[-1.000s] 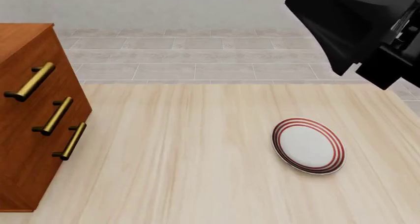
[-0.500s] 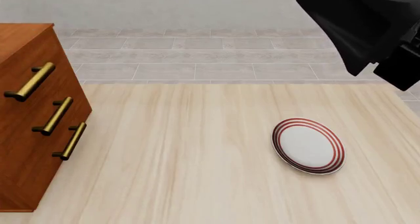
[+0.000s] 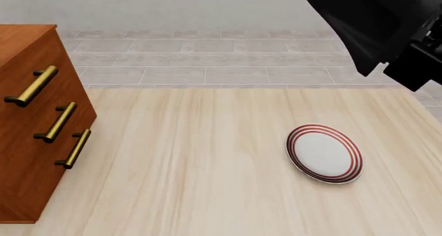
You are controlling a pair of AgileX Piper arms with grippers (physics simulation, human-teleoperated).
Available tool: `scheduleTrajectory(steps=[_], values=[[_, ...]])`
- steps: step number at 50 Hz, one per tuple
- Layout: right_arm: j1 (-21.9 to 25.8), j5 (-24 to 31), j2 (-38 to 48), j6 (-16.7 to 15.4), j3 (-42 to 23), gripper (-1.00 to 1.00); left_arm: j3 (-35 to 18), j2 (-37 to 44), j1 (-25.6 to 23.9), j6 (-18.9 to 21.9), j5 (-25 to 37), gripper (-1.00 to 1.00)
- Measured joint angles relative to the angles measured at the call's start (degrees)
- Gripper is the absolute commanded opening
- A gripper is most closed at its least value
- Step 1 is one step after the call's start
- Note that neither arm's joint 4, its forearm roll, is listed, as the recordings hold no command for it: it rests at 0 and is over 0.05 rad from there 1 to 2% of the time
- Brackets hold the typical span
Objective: Put the bowl on top of the cabinet.
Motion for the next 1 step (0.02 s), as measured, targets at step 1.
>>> scheduleTrajectory(steps=[1], values=[[0.0, 0.0, 0.0, 0.0, 0.0, 1.0, -0.3, 0.0, -0.2, -0.1, 0.1, 1.0]])
